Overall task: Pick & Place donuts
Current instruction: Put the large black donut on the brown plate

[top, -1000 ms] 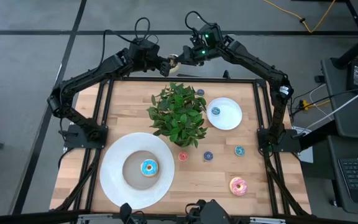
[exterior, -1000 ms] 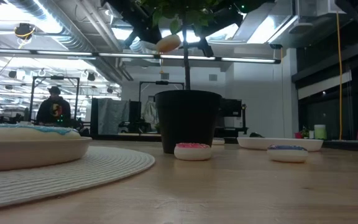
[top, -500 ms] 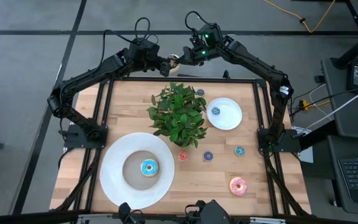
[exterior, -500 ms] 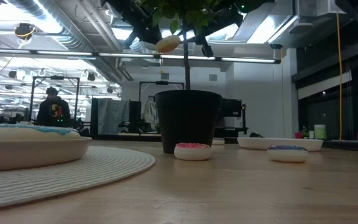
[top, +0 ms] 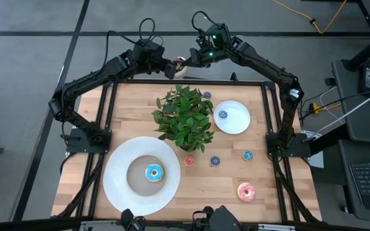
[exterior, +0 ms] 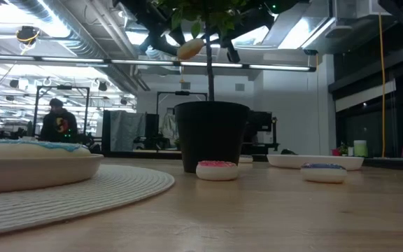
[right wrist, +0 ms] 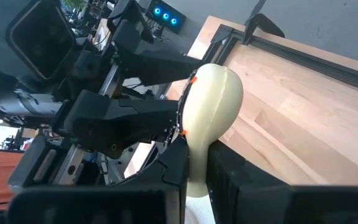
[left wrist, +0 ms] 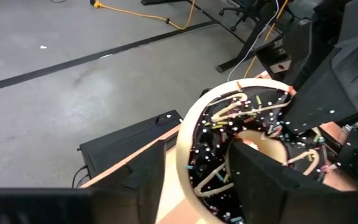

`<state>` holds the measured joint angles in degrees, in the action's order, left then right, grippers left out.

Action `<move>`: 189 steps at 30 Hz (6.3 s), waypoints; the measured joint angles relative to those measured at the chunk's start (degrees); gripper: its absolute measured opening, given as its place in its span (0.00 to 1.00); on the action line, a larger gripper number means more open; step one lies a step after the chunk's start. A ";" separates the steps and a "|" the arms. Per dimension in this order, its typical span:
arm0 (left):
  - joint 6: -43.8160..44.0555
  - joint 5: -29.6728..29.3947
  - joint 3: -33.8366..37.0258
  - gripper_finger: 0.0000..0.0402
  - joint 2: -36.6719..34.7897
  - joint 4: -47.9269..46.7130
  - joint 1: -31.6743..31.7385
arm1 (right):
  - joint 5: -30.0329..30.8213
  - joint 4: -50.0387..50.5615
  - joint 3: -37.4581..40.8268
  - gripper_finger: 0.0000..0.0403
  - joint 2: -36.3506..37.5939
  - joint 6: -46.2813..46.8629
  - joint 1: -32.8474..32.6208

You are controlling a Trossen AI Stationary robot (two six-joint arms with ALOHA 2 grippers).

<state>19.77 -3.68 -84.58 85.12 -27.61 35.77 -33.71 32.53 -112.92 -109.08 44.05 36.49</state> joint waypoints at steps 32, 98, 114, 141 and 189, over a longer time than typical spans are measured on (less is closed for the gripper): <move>-5.49 9.24 0.00 0.53 -11.04 -13.57 9.03 | -23.07 30.89 0.00 0.11 0.24 -39.07 15.79; 4.11 8.29 0.02 0.53 -10.97 -12.71 8.89 | -20.20 36.68 6.56 0.11 0.20 -52.96 15.51; 17.00 16.70 0.04 0.53 -10.97 1.48 8.78 | -19.61 20.46 -9.80 0.11 0.20 -39.57 8.00; 11.77 28.83 0.04 0.53 -10.97 13.80 2.47 | -17.78 8.54 -20.63 0.11 0.17 -27.82 2.41; 15.21 28.77 0.04 0.01 -10.73 12.77 3.56 | -26.43 12.10 -20.57 0.53 0.17 -33.57 6.06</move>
<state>34.98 25.09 -84.53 74.39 -14.84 39.33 -60.13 44.64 -133.49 -108.90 10.47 42.55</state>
